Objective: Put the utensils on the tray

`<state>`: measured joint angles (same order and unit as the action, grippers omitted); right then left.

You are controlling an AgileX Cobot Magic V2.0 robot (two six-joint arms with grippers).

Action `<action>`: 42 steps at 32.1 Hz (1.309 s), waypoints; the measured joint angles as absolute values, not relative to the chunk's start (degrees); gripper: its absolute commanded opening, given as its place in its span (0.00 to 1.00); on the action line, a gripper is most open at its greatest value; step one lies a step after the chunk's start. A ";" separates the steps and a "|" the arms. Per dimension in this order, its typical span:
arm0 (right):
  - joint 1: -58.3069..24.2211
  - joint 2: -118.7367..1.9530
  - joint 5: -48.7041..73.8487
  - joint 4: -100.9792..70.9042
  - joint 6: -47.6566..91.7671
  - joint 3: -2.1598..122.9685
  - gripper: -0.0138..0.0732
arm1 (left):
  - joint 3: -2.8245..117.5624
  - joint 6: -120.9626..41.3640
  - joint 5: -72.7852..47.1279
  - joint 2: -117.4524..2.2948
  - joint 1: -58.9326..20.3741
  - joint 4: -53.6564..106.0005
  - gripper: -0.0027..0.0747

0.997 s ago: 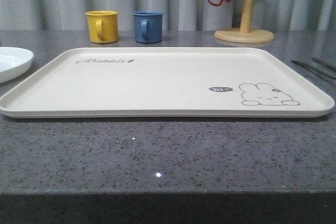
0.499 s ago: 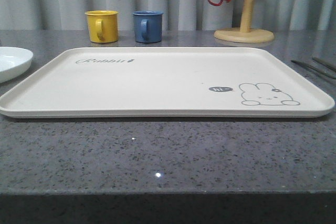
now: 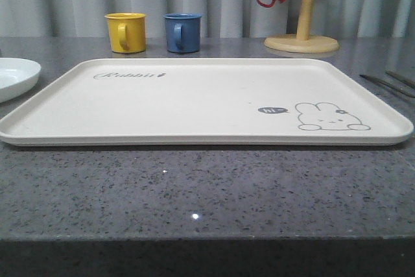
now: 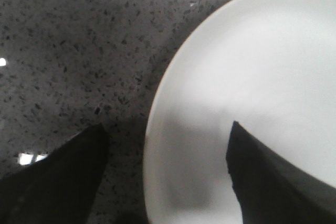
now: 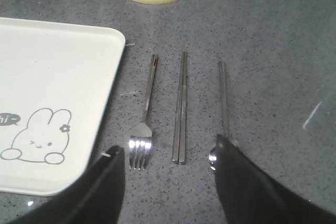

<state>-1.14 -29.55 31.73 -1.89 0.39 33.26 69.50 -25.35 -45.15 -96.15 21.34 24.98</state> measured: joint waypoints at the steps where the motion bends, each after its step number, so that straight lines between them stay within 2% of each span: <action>1: -1.14 -29.55 31.73 -1.89 0.42 33.26 0.64 | 69.50 -25.35 -45.12 -96.15 21.45 24.98 0.38; 2: -1.14 -29.55 31.73 -1.89 0.42 33.26 0.64 | 69.50 -25.44 -45.03 -96.24 21.47 24.84 0.27; 5: -1.14 -29.55 31.73 -1.89 0.42 33.26 0.64 | 69.50 -25.44 -44.89 -96.53 21.47 24.84 0.05; 6: -1.14 -29.55 31.73 -1.89 0.42 33.26 0.64 | 69.50 -25.44 -44.89 -96.60 21.47 24.84 0.01; 18: -1.14 -29.55 31.73 -1.89 0.42 33.26 0.64 | 69.50 -26.39 -45.24 -91.44 19.85 26.22 0.01; 23: -1.14 -29.55 31.73 -1.89 0.42 33.26 0.64 | 69.50 -26.73 -46.18 -87.34 13.11 26.47 0.01; 32: -1.14 -29.55 31.73 -1.89 0.42 33.26 0.64 | 69.50 -26.87 -47.83 -87.07 -2.92 26.70 0.01; 42: -1.14 -29.55 31.73 -1.89 0.42 33.26 0.64 | 69.50 -25.23 -46.06 -92.41 -9.72 26.96 0.01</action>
